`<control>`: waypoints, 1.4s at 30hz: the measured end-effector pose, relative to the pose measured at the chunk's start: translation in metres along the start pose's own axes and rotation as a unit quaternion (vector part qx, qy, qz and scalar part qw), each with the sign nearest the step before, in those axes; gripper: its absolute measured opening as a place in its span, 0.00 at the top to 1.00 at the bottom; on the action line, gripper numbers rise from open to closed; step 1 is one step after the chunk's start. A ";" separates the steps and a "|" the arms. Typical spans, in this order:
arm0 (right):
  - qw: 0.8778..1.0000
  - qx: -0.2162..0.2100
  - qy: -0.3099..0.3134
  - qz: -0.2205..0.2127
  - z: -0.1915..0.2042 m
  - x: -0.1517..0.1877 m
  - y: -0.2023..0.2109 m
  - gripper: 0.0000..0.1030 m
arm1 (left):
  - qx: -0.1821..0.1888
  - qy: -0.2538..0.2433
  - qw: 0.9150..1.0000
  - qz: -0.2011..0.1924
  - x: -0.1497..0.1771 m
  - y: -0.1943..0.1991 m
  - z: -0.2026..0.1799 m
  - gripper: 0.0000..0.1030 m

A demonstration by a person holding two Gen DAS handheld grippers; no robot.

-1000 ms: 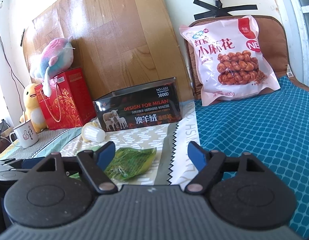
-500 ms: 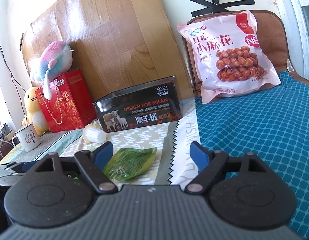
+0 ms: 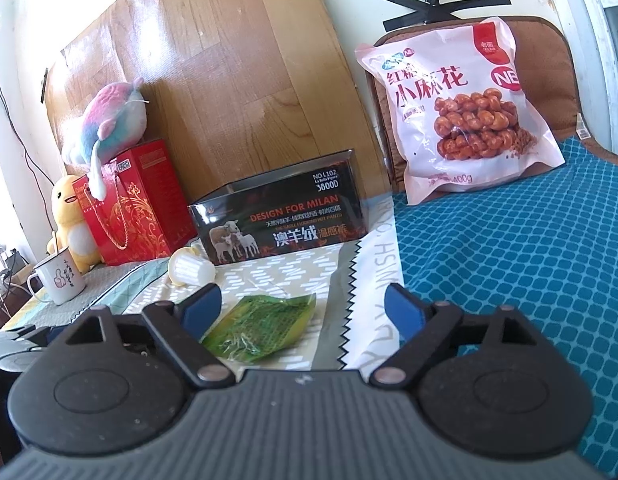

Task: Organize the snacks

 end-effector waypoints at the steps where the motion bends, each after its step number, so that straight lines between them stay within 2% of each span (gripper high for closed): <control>1: 1.000 0.000 -0.001 0.001 0.000 0.000 0.000 0.12 | 0.001 0.001 1.000 0.001 0.000 0.000 0.000 0.06; 23: 1.000 0.007 0.014 -0.001 0.002 0.002 -0.002 0.11 | 0.010 0.015 1.000 -0.004 -0.001 0.002 0.003 0.00; 42: 1.000 0.004 0.022 0.001 0.005 0.002 -0.002 0.11 | 0.013 0.027 1.000 0.002 -0.002 0.000 0.006 0.00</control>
Point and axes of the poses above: each gripper's, at about its wrist camera, not at the fingertips, and y roughly against the way its jaws point, z to its left, x to its underside, the point moved 6 cm from there along -y, roughly the way its jaws point, and after that the axes turned 1 degree about x, right-handed, at the moved point
